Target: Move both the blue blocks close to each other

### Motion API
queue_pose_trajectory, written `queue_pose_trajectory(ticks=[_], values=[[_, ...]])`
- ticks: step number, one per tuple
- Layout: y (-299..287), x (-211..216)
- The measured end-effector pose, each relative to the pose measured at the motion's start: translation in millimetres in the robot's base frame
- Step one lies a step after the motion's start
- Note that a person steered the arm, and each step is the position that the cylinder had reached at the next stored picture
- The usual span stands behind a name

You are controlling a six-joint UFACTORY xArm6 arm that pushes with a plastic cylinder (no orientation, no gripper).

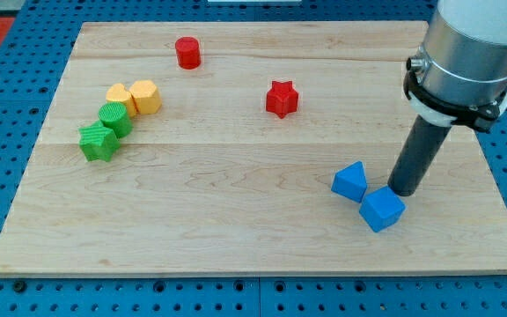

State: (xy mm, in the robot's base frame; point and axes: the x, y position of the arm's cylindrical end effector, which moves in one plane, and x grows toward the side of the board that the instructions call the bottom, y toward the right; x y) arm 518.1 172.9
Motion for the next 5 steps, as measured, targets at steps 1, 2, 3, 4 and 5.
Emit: queue_pose_trajectory(ticks=[1, 2, 3, 4, 5], values=[[0, 8], [-2, 17], [-16, 26], [-26, 29], [-8, 24]])
